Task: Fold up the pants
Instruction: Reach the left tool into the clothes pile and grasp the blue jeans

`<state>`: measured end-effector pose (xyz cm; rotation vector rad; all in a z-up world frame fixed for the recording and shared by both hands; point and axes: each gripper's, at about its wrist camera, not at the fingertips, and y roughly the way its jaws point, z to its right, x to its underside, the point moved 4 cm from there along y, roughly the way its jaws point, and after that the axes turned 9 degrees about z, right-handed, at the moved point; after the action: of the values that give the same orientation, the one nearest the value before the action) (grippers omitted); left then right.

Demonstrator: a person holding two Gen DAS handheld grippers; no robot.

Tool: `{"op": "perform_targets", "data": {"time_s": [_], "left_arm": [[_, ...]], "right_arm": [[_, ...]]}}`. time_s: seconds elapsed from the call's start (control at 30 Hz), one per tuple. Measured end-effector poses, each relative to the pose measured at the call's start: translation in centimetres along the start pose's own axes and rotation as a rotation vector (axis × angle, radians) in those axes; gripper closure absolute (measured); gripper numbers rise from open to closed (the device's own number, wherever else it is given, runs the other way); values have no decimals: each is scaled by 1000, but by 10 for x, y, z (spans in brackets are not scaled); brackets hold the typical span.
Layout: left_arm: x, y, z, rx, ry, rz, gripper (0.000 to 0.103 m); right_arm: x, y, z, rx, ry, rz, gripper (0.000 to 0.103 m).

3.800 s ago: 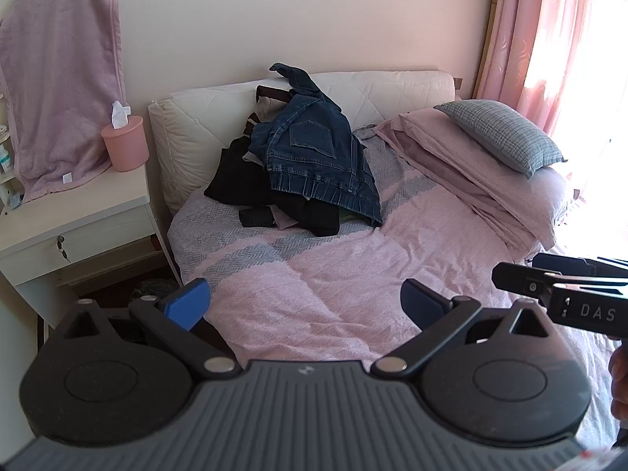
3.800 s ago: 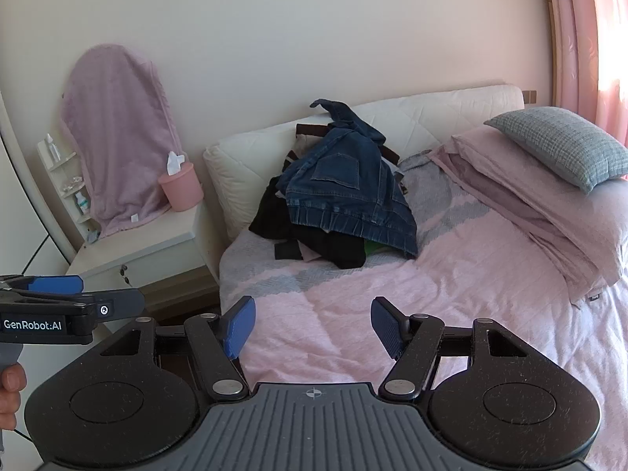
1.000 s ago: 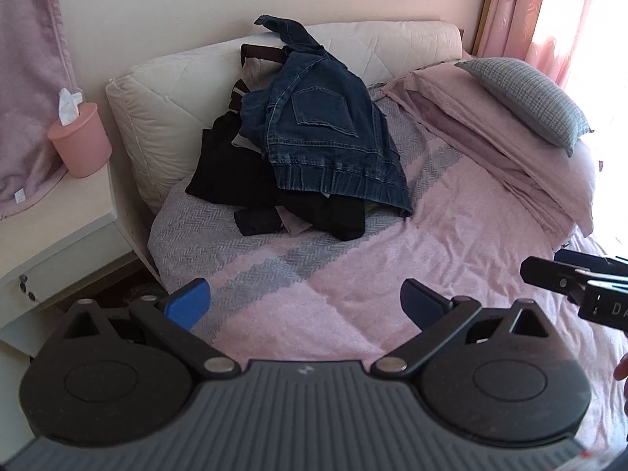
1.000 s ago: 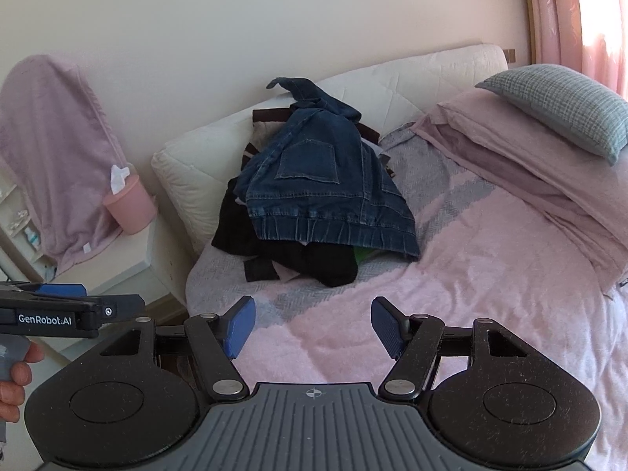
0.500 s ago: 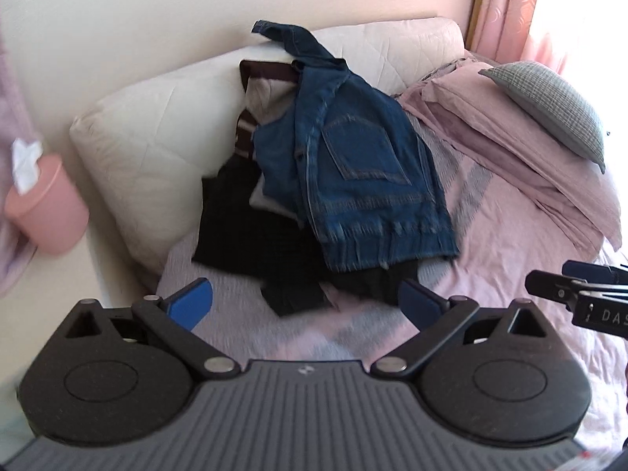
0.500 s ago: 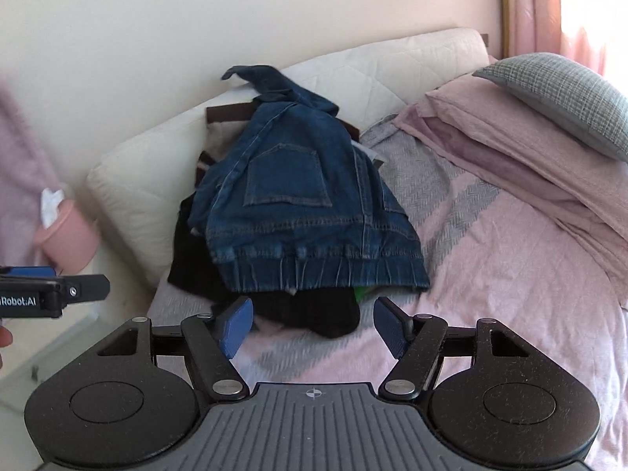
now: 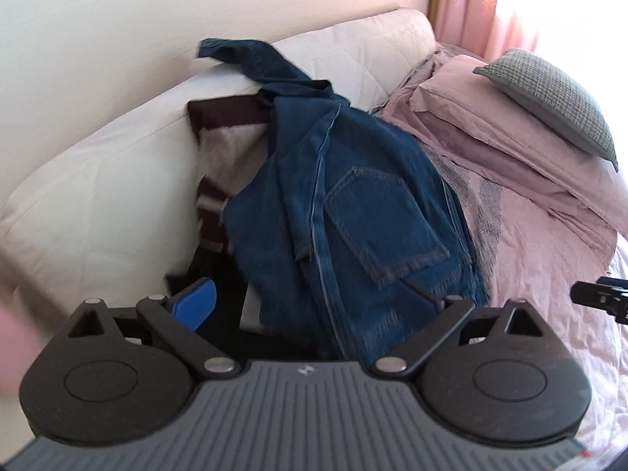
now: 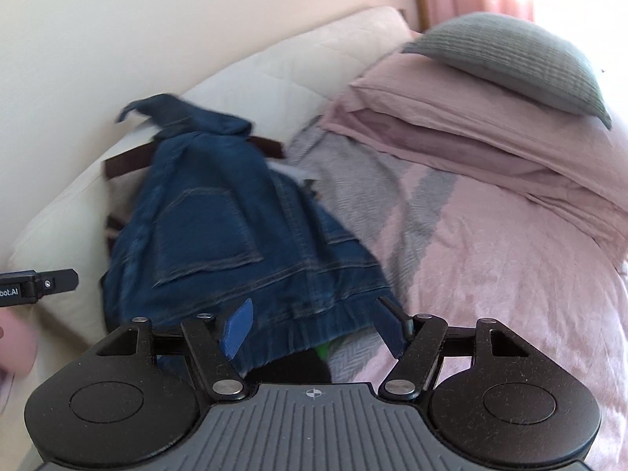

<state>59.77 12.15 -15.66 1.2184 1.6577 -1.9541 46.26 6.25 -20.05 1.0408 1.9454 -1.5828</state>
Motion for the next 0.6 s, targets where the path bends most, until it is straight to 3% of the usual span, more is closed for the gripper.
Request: {"op": "perform_targets", "data": {"time_s": [0.27, 0.6], "left_arm": [[-36, 99, -8, 49, 84, 17, 7], [-57, 199, -21, 115, 51, 1, 10]], "right_arm": [[-16, 52, 48, 109, 128, -15, 38], [-10, 78, 114, 201, 283, -61, 38]]}}
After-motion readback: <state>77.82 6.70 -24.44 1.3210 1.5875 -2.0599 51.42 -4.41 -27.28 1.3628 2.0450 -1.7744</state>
